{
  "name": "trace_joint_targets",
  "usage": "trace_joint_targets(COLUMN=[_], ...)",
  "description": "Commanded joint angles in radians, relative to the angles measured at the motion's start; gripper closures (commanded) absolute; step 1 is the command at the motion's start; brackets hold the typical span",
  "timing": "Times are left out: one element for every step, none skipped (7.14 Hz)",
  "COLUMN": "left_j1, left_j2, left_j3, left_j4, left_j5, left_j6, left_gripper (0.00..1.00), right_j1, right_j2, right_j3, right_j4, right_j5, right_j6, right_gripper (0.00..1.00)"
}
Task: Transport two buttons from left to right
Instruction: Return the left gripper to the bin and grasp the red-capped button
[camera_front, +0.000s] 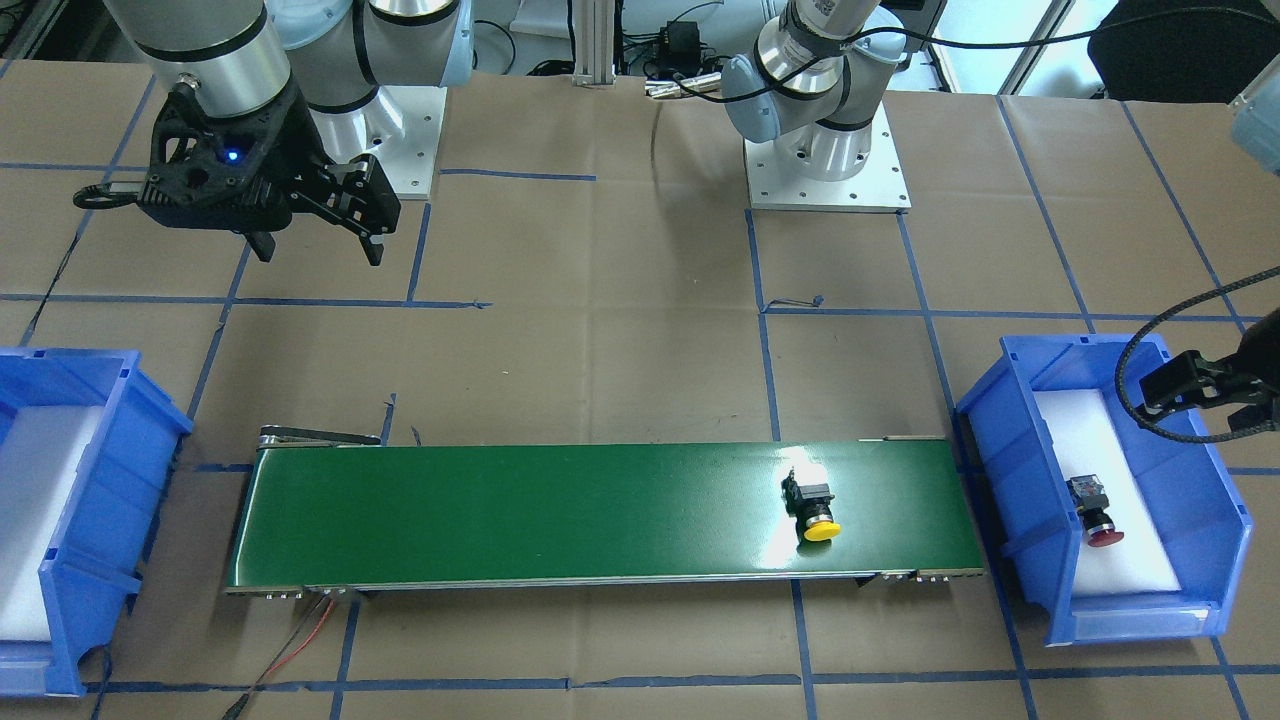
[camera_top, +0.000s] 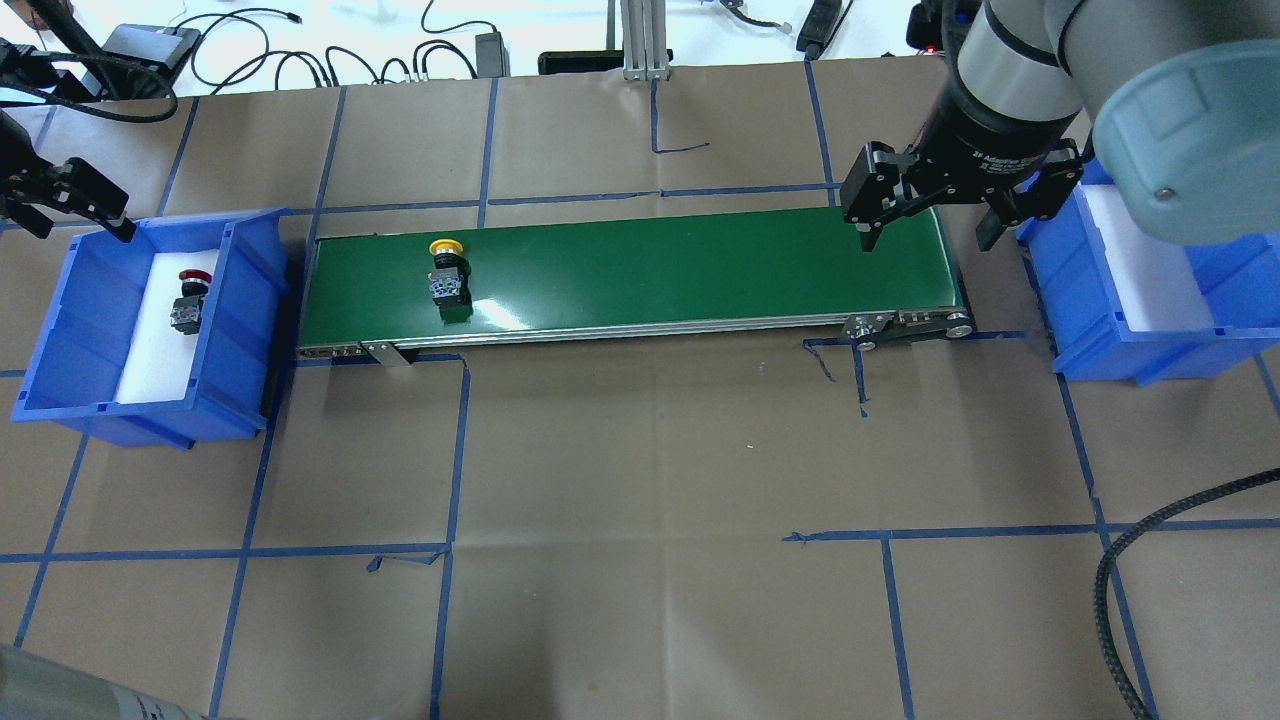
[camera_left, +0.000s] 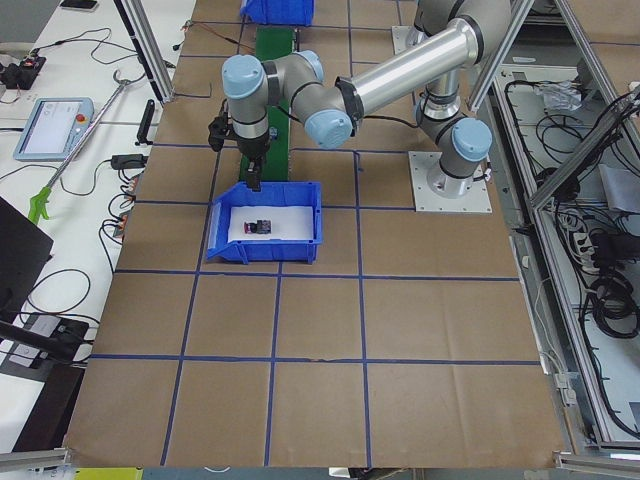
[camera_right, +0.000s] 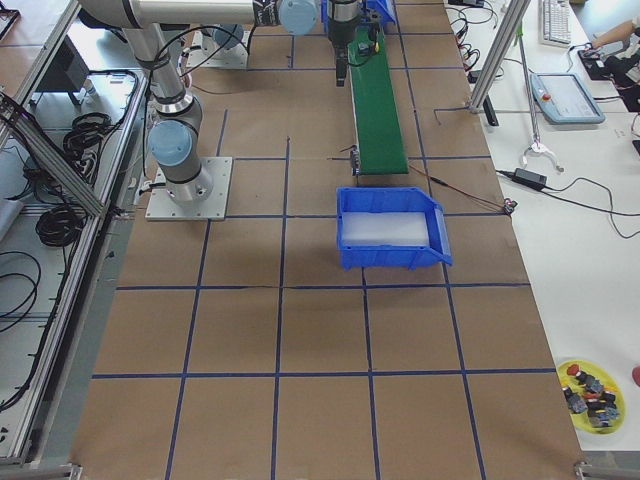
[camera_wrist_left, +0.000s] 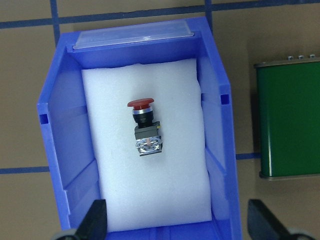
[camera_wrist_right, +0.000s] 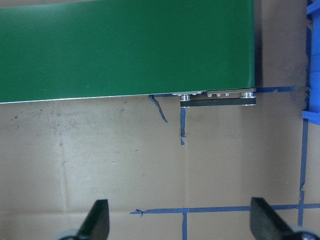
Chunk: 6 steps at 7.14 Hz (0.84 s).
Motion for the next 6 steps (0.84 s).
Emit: trace_joint_targets(left_j1=[0.007,0.002,0.001,-0.001,0.002,0.009], left_j2=[-0.069,-0.086,-0.101,-0.130,-0.144,-0.150], left_j3=[-0.024,-0.029,-0.050,-0.089,-0.121,-0.135], left_j4=[0.095,0.112,0.146,0.226,0.276,0.288], left_j5=[-0.005,-0.008,-0.008,-0.008,-0.010,-0.008], left_j6=[0.026,0.025,0.022,0.019,0.019,0.017], left_gripper=[0.01,0.01,0.01,0.01,0.01,0.01], right_j1=[-0.016,-0.018,-0.018,-0.016,-0.016,-0.015], right_j2=[-0.005,-0.003,0.001,0.001,0.004,0.006], right_j3=[-0.001,0.002,0.002,0.003,0.002,0.003], right_j4=[0.002,0.004,0.007,0.013,0.003,0.002], right_j5=[0.001,0.001,0.001,0.001,0.001,0.003], right_j6=[0.000,0.000,0.000,0.000,0.000,0.000], right_gripper=[0.00,0.00,0.00,0.00,0.00,0.00])
